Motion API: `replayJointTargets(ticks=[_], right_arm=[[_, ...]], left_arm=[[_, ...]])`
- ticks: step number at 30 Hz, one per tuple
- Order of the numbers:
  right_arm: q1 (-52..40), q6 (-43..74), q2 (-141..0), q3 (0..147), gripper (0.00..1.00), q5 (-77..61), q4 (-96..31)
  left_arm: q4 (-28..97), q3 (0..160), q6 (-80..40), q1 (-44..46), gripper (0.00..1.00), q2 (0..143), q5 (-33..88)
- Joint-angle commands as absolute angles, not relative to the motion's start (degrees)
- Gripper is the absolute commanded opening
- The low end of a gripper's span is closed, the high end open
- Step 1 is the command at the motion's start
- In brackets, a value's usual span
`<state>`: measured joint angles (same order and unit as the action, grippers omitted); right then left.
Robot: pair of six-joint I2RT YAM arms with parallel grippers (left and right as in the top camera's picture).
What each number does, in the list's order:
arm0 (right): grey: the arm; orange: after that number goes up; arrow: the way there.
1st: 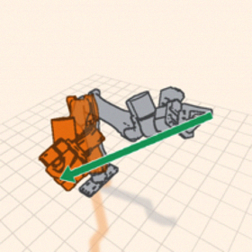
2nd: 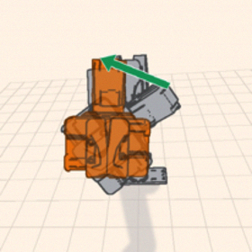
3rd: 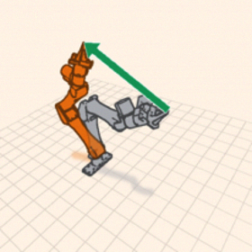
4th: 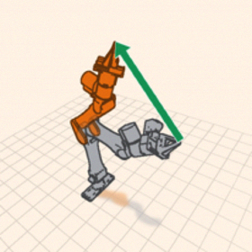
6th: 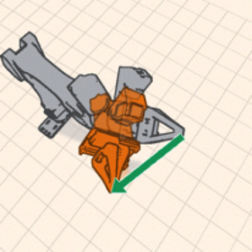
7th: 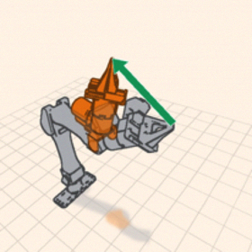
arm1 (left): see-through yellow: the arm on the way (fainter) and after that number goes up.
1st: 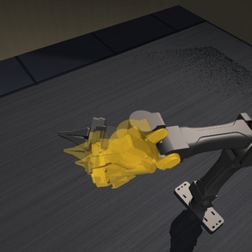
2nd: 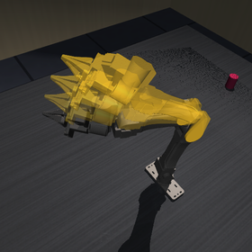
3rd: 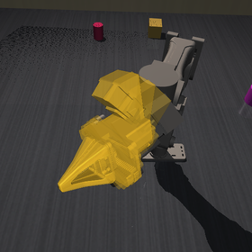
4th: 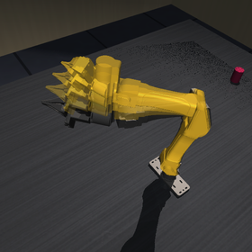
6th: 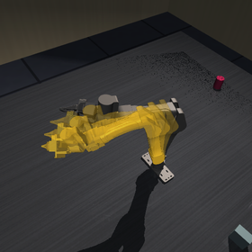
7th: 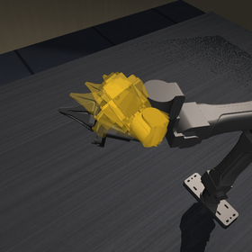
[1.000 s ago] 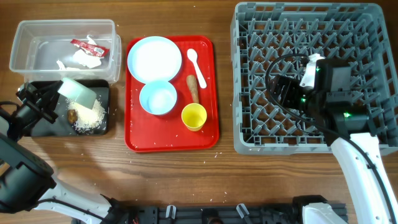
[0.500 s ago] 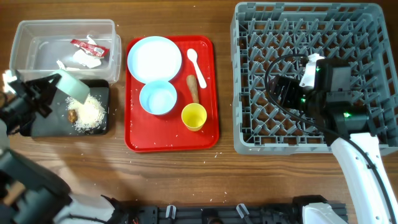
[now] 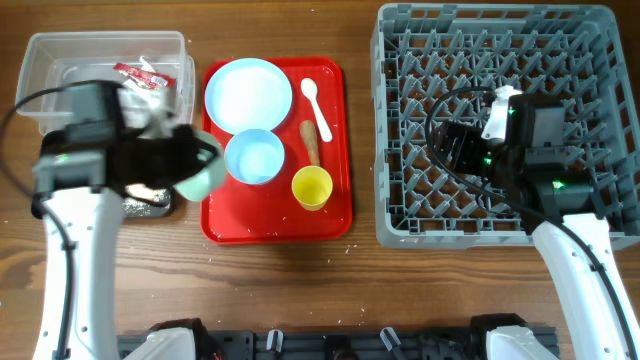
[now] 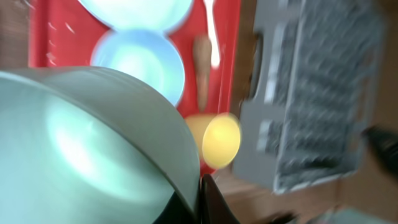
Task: Sort waste into correct bins and load items into the dishwasher rack
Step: 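Set the green bowl back on the red tray with the left gripper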
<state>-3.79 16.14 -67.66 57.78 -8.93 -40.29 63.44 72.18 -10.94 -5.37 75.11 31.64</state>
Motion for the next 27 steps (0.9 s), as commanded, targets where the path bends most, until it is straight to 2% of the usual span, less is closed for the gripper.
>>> replayJointTargets(ticks=[1, 4, 8, 16, 21, 22, 24, 26, 27], right_arm=[[-3.7, 15.0, -68.1, 58.5, 1.0, -9.0, -41.7], [-3.7, 15.0, -68.1, 58.5, 0.99, -8.9, -42.8], [-3.7, 14.0, -68.1, 58.5, 1.0, -9.0, -42.9], [-3.7, 13.9, -68.1, 58.5, 1.0, -9.0, -42.9], [-3.7, 13.9, -68.1, 58.5, 1.0, -9.0, -42.9], [-3.7, 14.0, -68.1, 58.5, 1.0, -9.0, -42.9], [-3.7, 13.9, -68.1, 58.5, 1.0, -9.0, -42.9], [-3.7, 13.9, -68.1, 58.5, 1.0, -9.0, -42.8], [-3.7, 13.9, -68.1, 58.5, 1.0, -9.0, -42.7]], left_arm=[[63.6, 68.6, -17.7, 7.8, 0.04, 75.1, 15.3], [61.0, 63.5, -24.1, 15.2, 0.04, 75.1, 6.2], [55.1, 56.1, -27.6, 20.9, 0.04, 75.1, 0.5], [40.1, 45.7, -27.5, 22.7, 0.04, 76.6, -1.2], [40.4, 45.7, -27.5, 22.7, 0.04, 79.7, -1.1], [40.7, 45.7, -27.5, 22.7, 0.06, 80.0, -1.1], [41.0, 45.7, -27.5, 22.7, 0.16, 80.3, -1.1], [40.9, 45.8, -27.4, 22.7, 0.33, 80.2, -1.1], [40.8, 45.9, -27.4, 22.7, 0.39, 80.2, -1.2]])
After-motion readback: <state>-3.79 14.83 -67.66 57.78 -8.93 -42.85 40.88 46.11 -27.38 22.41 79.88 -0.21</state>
